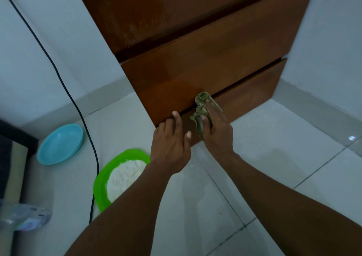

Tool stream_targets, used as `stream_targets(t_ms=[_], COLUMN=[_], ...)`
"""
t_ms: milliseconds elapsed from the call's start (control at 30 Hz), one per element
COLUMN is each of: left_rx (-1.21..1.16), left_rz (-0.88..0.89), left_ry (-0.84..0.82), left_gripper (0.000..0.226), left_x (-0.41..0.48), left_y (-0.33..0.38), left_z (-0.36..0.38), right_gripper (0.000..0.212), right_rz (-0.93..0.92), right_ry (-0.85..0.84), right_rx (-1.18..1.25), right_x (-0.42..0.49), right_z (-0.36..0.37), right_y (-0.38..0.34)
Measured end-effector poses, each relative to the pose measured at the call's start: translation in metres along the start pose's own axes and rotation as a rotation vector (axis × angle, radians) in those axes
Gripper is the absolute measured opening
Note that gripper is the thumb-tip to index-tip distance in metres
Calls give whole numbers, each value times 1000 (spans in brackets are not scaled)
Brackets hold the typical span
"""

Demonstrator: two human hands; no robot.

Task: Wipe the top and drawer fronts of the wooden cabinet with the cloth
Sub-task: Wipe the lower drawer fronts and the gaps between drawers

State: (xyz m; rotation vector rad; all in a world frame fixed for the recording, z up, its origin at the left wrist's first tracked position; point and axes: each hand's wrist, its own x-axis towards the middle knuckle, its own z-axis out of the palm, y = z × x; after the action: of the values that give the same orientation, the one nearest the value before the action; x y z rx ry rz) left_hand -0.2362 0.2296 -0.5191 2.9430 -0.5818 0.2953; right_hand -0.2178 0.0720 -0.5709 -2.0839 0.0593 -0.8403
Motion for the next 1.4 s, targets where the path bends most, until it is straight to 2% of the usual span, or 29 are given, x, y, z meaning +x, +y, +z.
stream_targets(t_ms=[433,800,1133,1200,1267,1333,1400], left_rx=[189,67,38,22,-1,-31,-86], left_rz=[-43,-75,-60,-53,-48,-40,-32], left_ry=[-99,-128,-62,-62,-58,-67,-68], left_gripper=[77,84,88,85,81,78,77], left_x=[9,14,-8,-24,-36,-42,-41], left_y=[14,23,16,6,-4,-10,-8], left_z=[-10,-18,-17,-14,-10,-6,-4], right_gripper=[40,38,40,39,42,48,50], right_rz=[-106,-263,-283,-335,-393,-399,-392], right_ry=[-20,-58,-121,-163,-274,-389,-418], right_rx=[-102,-214,-206,-220,-239,-264,-264], right_x=[-7,-9,-8,-6,-6,-9,-10], right_z=[-12,-31,-38,-35,-31,-27,-24], right_y=[8,10,8,3,-5,-12,-16])
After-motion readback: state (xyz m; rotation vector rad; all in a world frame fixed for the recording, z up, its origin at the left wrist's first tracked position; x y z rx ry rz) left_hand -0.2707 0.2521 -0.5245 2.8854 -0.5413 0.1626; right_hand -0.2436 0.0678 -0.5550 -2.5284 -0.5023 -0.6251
